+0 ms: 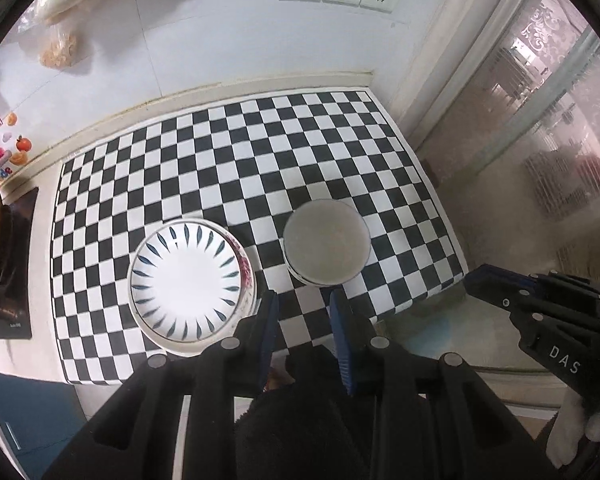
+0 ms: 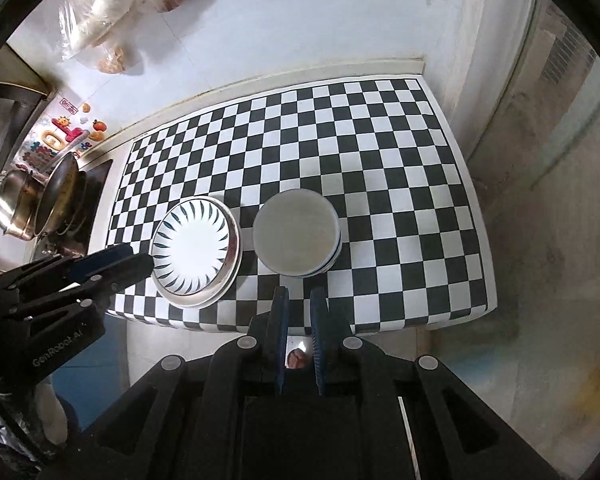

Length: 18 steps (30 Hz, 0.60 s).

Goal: Organize plates and bowls
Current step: 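Grip the rim of the bowl stack with both grippers and lift it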

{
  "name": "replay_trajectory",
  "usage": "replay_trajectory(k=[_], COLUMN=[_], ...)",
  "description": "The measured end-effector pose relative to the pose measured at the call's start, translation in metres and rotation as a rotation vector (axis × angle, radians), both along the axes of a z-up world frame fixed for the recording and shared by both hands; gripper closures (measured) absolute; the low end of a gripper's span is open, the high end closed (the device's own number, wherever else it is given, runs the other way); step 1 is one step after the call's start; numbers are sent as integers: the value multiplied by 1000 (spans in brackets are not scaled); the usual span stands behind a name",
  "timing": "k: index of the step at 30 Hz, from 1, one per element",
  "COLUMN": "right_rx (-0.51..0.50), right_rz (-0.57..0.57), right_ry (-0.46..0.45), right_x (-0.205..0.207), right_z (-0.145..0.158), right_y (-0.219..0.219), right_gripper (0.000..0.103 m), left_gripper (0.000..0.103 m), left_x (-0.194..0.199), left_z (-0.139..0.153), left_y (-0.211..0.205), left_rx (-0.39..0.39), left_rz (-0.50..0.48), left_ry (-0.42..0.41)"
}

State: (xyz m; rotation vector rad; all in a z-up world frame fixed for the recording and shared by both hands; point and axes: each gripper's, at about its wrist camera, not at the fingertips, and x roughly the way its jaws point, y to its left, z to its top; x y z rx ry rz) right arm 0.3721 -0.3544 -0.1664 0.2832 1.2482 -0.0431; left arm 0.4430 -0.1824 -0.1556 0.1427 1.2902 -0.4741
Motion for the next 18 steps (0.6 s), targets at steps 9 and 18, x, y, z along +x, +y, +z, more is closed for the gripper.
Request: replay_trajectory(k=[9, 18], right_rx=[42, 116], right_rz=[-28, -120], right_ry=[48, 152], right_x=[14, 51], right_z=[-24, -107], right_y=[-17, -63], right_gripper=[54, 22], left_gripper=[74, 74], left_x=[19, 83], left_z=[-34, -120], left_y=[-5, -11], left_rx=[17, -39], left_rz=[43, 119], left_ry=[43, 299])
